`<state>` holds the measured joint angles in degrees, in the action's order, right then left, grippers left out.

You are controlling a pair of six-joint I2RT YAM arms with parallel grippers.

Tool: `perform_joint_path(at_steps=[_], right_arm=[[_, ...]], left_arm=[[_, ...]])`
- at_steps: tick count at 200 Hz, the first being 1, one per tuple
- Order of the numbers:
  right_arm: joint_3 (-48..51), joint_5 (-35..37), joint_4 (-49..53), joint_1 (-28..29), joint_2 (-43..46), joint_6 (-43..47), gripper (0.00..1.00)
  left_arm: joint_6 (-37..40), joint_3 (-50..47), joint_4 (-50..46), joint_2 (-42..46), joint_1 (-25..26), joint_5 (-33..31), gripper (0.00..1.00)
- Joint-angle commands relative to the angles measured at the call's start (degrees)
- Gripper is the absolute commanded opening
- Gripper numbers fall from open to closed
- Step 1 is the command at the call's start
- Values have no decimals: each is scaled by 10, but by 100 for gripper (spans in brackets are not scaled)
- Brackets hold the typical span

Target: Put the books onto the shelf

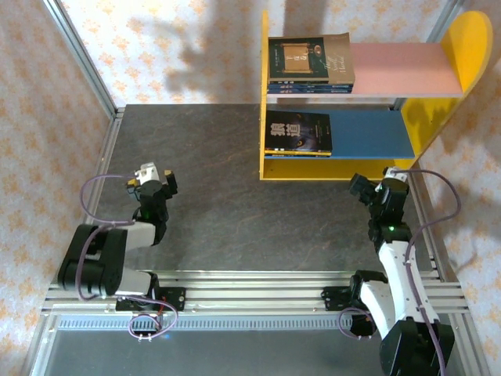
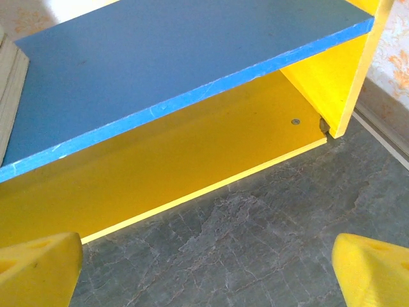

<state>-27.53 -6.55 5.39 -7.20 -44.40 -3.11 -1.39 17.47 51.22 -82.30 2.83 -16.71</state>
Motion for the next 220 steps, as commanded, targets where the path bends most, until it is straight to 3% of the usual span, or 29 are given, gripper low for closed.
perform_joint_path(at_steps=[1,17,46,62,132,220], right_arm=[[19,-18,-62,-3,7,23,99],[36,-21,-91,-3,9,25,99],[90,-20,-196,-4,-1,27,99],[113,-23,-257,-3,-26,23,99],[128,-53,-466,-3,-216,28,99],[80,-131,-558,-2,-387,31,99]], left_arm=[[29,-20,179,-83,-5,40,100],[14,4,54,-34,-5,51,100],[4,35,7,-47,-6,19,100],[12,30,40,-60,-6,17,99],[11,35,24,-57,-5,17,100],[10,35,24,-57,-5,16,100]])
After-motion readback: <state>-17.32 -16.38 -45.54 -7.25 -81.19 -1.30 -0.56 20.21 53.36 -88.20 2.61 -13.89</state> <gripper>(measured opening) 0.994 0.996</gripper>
